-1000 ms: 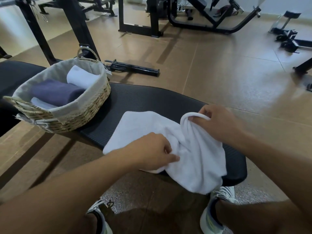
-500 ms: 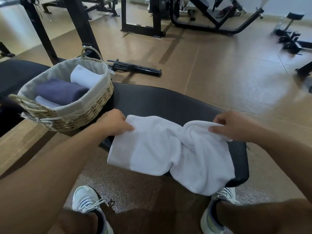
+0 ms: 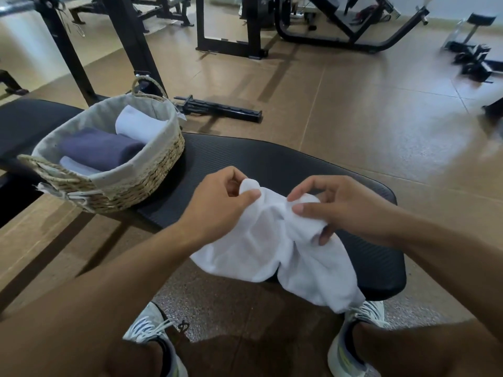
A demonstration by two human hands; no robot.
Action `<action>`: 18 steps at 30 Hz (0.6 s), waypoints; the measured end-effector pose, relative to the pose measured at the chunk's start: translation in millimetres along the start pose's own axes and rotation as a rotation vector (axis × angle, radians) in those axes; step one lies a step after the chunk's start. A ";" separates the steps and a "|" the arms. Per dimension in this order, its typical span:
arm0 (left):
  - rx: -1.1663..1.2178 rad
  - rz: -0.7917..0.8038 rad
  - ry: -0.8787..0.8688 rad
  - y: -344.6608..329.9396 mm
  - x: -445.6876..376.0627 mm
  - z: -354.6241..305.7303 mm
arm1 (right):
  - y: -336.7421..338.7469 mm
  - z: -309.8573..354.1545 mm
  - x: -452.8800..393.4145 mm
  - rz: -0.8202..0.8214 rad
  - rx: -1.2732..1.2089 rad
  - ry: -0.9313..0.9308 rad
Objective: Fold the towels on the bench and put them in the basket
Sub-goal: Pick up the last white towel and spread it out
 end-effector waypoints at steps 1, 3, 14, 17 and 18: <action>0.032 0.019 -0.028 -4.8 4.7 -5.2 | -8.5 2.6 0.6 0.059 -0.005 0.011; 0.079 0.045 -0.068 -11.1 12.4 -13.2 | -22.2 8.1 2.2 0.168 -0.047 0.031; 0.248 0.002 -0.053 -7.4 26.0 -18.5 | 3.5 35.0 2.6 -0.206 0.418 0.198; 0.288 0.026 -0.056 -11.0 29.9 -20.7 | 6.5 38.9 2.4 -0.270 0.524 0.235; 0.299 0.031 -0.058 -11.5 31.1 -21.3 | 6.2 40.9 2.9 -0.280 0.491 0.255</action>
Point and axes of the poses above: each hand's wrist, its own x-axis away from the middle knuckle, its own y-axis out of the back of the hand, z = x × y, the point moved 10 cm from there along -x, towards the middle knuckle, and after that the axes turned 1 degree about y, right-handed, at the moved point
